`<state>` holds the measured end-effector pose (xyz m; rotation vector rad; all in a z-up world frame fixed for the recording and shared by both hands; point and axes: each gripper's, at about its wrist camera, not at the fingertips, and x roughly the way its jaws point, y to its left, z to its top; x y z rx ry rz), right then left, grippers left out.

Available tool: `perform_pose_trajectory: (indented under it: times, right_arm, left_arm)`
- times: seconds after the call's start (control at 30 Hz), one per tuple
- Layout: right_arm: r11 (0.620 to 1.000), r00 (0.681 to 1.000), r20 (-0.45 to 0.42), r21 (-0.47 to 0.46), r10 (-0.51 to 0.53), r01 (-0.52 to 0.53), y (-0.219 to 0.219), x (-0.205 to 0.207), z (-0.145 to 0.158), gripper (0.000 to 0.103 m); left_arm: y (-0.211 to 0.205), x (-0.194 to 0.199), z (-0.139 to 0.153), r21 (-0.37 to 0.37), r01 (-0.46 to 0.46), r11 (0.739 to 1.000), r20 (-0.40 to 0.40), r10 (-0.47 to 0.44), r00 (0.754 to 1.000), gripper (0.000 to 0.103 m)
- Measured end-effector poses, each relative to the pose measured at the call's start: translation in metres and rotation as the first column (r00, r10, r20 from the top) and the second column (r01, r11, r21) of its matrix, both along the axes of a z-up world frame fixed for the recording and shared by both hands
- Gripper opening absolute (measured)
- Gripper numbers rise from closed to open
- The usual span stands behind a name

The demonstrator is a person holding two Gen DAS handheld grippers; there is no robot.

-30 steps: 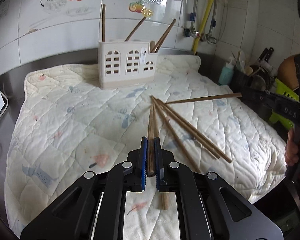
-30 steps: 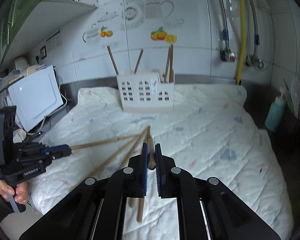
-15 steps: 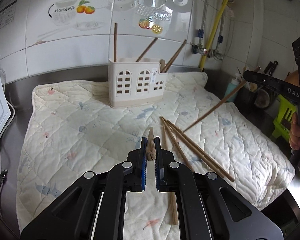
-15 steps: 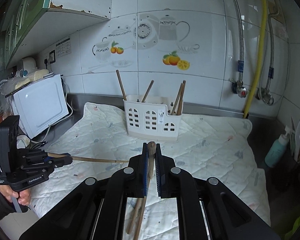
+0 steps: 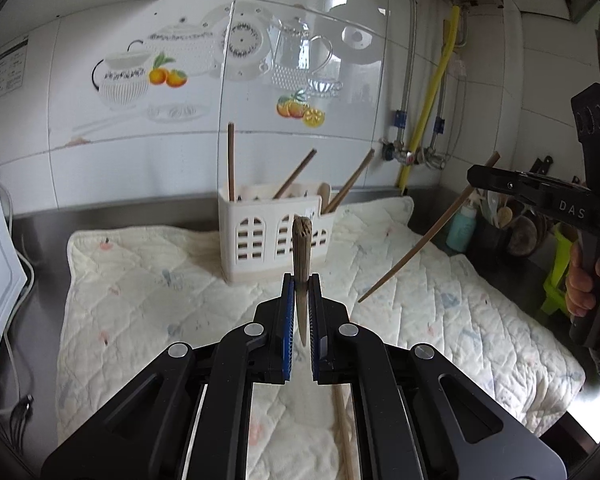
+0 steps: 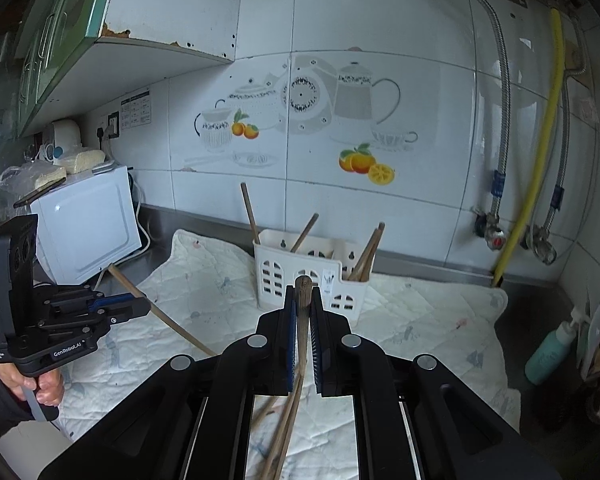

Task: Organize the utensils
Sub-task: 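Lift the held chopsticks in both tools over the white holder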

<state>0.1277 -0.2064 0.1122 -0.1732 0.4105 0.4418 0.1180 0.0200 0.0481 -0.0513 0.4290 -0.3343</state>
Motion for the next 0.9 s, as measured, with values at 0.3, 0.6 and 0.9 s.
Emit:
perform_pose_trajectory:
  times: [0.3, 0.6, 0.9]
  right_arm:
    - [1.0, 0.998, 0.055, -0.016, 0.004, -0.004, 0.009, 0.036, 0.035, 0.006]
    - [0.999, 0.994, 0.103, -0.002, -0.037, 0.037, 0.009, 0.089, 0.071, 0.006]
    - [0.998, 0.996, 0.059, -0.009, -0.069, 0.069, 0.016, 0.141, 0.054, 0.006]
  left_arm:
    - [0.0, 0.035, 0.048, 0.001, -0.008, 1.0, 0.081, 0.008, 0.997, 0.005]
    - [-0.006, 0.075, 0.118, 0.005, -0.031, 1.0, 0.223, 0.029, 0.974, 0.005]
    - [-0.009, 0.129, 0.108, 0.054, -0.101, 0.993, 0.197, 0.089, 0.976, 0.005]
